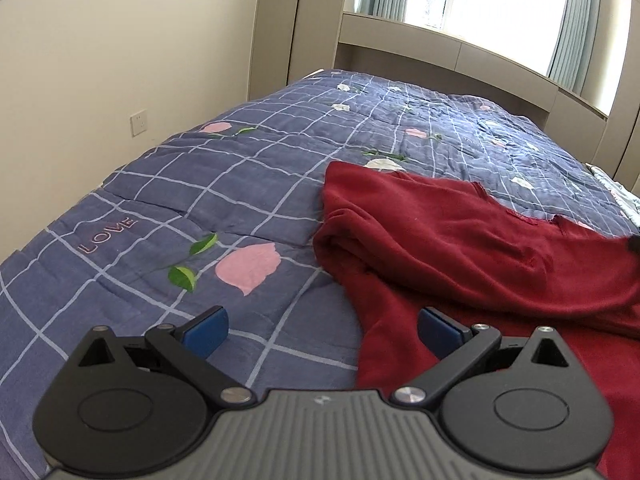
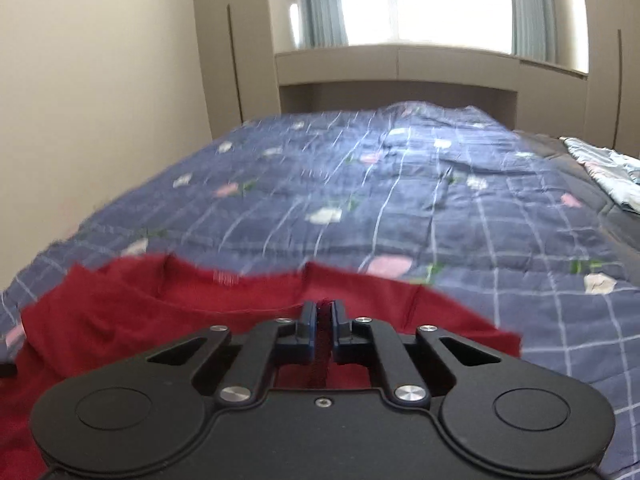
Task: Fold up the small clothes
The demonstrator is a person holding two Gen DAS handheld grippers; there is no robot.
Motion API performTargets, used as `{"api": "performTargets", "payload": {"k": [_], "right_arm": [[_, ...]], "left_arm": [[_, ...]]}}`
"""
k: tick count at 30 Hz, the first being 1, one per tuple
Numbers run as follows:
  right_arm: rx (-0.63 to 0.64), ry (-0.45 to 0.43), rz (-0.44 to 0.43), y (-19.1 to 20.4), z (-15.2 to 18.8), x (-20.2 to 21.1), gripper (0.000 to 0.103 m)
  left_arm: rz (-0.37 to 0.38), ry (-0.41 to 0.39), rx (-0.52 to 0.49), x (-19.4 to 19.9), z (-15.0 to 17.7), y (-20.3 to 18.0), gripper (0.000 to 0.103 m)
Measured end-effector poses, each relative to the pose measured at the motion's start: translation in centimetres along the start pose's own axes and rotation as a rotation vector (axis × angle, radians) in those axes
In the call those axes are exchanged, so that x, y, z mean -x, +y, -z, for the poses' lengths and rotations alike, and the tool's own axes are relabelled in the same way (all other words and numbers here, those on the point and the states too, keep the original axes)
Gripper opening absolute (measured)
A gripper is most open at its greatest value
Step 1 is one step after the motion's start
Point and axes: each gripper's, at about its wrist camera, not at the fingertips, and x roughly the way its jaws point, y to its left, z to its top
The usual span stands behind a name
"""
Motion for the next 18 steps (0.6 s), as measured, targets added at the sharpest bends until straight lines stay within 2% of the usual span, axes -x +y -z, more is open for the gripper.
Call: {"api": "performTargets", "payload": {"k": [7, 9, 13, 18], "right_arm": [[-0.045, 0.059, 0.073, -1.8, 2.0, -1.6, 0.006], [-0.066, 0.071, 0.069, -2.2, 2.7, -1.8, 0.006], [-0.051, 0.076, 0.068, -1.9, 3.4, -2.0, 0.014], [-0.048, 0.068, 0.076, -1.7, 3.9, -2.3, 0.018]], "left_arm": [[0.033, -0.023, 0.036, 0.2, -0.7, 0.3, 0.102], [0.041, -0.039, 0.04, 0.3, -1.1, 0.4, 0.102], [0.06, -0.055, 0.055, -0.2, -2.1, 0.7, 0.102], [0.101, -0.079, 0.145, -2.0, -3.6, 1.4, 0.102]]}}
